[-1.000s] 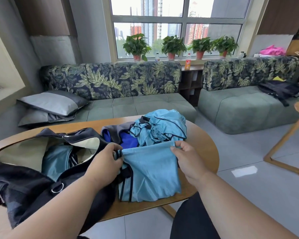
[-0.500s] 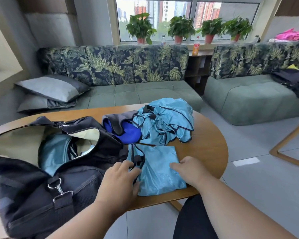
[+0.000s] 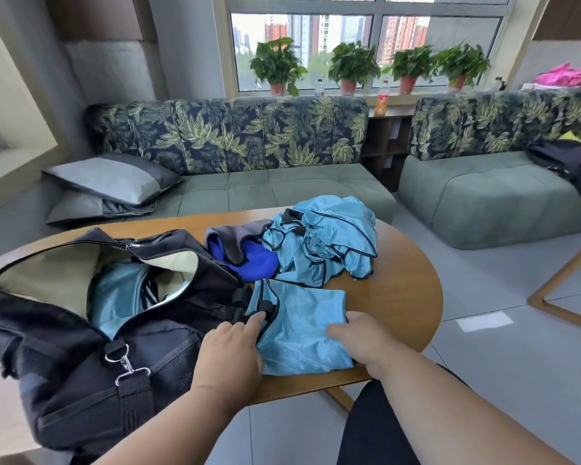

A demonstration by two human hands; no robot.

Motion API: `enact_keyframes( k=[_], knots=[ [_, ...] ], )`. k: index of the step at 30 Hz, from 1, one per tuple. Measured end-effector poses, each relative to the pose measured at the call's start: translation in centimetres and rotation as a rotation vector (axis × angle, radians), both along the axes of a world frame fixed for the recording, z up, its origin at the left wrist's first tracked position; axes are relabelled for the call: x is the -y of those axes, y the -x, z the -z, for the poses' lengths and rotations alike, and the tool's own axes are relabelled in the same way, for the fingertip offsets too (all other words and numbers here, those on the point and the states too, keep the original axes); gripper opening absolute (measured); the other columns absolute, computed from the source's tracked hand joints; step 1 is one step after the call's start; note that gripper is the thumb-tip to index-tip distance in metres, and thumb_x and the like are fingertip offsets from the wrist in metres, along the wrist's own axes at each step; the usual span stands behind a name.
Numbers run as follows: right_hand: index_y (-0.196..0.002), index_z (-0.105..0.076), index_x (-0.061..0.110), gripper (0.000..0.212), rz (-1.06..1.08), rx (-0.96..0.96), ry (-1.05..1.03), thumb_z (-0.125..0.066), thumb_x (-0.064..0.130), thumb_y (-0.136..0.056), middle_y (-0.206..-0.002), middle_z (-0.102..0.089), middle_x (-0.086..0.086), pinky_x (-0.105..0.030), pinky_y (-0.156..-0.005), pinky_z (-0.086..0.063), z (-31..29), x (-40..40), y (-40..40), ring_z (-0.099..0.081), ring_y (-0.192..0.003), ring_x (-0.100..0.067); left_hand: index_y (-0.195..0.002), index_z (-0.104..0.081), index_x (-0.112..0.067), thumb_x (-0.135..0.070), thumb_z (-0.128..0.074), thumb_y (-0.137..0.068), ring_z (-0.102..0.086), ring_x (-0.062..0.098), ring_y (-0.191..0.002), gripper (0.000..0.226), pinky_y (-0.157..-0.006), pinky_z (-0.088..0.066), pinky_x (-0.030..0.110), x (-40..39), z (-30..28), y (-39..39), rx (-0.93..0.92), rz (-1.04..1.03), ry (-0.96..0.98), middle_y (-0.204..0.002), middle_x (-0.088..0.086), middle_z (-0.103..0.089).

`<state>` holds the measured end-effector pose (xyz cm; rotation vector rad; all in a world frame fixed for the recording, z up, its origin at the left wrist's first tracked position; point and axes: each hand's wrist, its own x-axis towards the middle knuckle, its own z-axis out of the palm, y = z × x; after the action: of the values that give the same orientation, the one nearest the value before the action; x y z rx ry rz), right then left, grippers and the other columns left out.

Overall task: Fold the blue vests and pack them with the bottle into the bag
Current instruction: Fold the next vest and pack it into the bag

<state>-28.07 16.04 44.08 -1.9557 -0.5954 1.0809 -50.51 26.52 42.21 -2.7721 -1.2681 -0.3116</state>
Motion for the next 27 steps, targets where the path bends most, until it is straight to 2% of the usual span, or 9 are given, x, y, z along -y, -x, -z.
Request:
enact_keyframes(
  k=[4,7,9,12,14,17,20,24,27],
  knots=[
    [-0.122,-0.067,0.010,0.025,0.126,-0.410,-0.084,-0.068,0.006,-0.097,-0.106,-0.080,-0.012,-0.043,-0.069,-0.065,-0.6,0.1,0.4,-0.078,-0.094,-0.029,-0.152,-0.051,-0.028,-0.022,-0.055,-0.080,-0.061,0.021,-0.087,0.072,-0.079,-0.049,0.035,0.6,-0.8,0.1,0.019,-0.014,0.082,-0.088,-0.008,-0.069],
    [-0.125,-0.063,0.004,0.031,0.167,-0.471,-0.115,-0.068,-0.002,-0.095,-0.109,-0.077,-0.018,-0.042,-0.065,-0.065,-1.1,0.1,0.0,-0.077,-0.092,-0.032,-0.160,-0.034,-0.030,-0.021,-0.051,-0.088,-0.061,0.021,-0.101,0.074,-0.089,-0.046,0.034,1.0,-2.1,-0.3,0.045,-0.044,0.151,-0.102,-0.006,-0.069],
    [-0.125,-0.063,0.004,0.033,0.181,-0.347,-0.156,-0.069,-0.004,-0.093,-0.110,-0.076,-0.019,-0.040,-0.064,-0.064,-2.1,0.1,-0.4,-0.075,-0.092,-0.033,-0.161,-0.028,-0.030,-0.025,-0.051,-0.089,-0.059,0.021,-0.107,0.075,-0.094,-0.045,0.033,1.1,-2.8,-0.5,0.105,-0.067,0.226,-0.110,-0.004,-0.067],
    [-0.111,-0.066,0.007,0.022,0.136,-0.056,-0.323,-0.070,-0.005,-0.092,-0.106,-0.076,-0.015,-0.034,-0.063,-0.059,-5.9,-0.3,-1.8,-0.073,-0.086,-0.028,-0.159,-0.032,-0.030,-0.026,-0.055,-0.091,-0.055,0.020,-0.123,0.072,-0.105,-0.043,0.033,1.2,-4.0,-0.2,0.307,-0.052,0.345,-0.130,-0.004,-0.063],
    [-0.098,-0.064,0.019,0.018,0.011,0.290,-0.376,-0.073,0.005,-0.091,-0.095,-0.071,-0.002,-0.031,-0.066,-0.050,-9.6,-0.9,-2.8,-0.066,-0.081,-0.021,-0.158,-0.035,-0.031,-0.026,-0.058,-0.094,-0.051,0.017,-0.131,0.068,-0.112,-0.040,0.033,1.2,-4.9,-0.1,0.441,-0.039,0.399,-0.140,-0.007,-0.057],
    [-0.086,-0.055,0.025,0.017,-0.262,0.830,-0.325,-0.070,0.022,-0.090,-0.077,-0.062,0.004,-0.041,-0.065,-0.047,-16.2,-1.7,-2.9,-0.054,-0.067,-0.021,-0.156,-0.040,-0.031,-0.030,-0.063,-0.094,-0.053,0.012,-0.125,0.067,-0.112,-0.042,0.032,0.6,-6.2,-0.1,0.557,-0.043,0.385,-0.134,-0.012,-0.057],
    [-0.088,-0.050,0.025,0.018,-0.559,1.197,-0.267,-0.064,0.014,-0.090,-0.079,-0.060,0.005,-0.041,-0.068,-0.043,-20.5,-2.3,-0.3,-0.051,-0.074,-0.019,-0.155,-0.041,-0.030,-0.029,-0.068,-0.091,-0.054,0.011,-0.125,0.070,-0.113,-0.042,0.033,0.0,-7.6,0.4,0.651,-0.037,0.363,-0.133,-0.012,-0.057],
    [-0.092,-0.046,0.023,0.020,-0.797,1.409,-0.087,-0.057,0.007,-0.086,-0.081,-0.054,0.003,-0.038,-0.060,-0.034,-18.3,-2.1,3.3,-0.052,-0.080,-0.026,-0.159,-0.032,-0.031,-0.029,-0.077,-0.082,-0.049,0.010,-0.132,0.090,-0.117,-0.039,0.033,-0.1,-8.0,1.9,0.712,-0.002,0.312,-0.143,-0.013,-0.047],
    [-0.093,-0.044,0.026,0.027,-0.963,1.426,0.021,-0.055,0.004,-0.084,-0.084,-0.059,-0.003,-0.040,-0.065,-0.044,-11.2,-0.8,4.9,-0.058,-0.078,-0.031,-0.164,-0.020,-0.035,-0.030,-0.078,-0.075,-0.042,0.011,-0.135,0.107,-0.119,-0.032,0.025,0.2,-6.6,3.3,0.574,0.090,0.285,-0.149,-0.012,-0.038]
  ],
)
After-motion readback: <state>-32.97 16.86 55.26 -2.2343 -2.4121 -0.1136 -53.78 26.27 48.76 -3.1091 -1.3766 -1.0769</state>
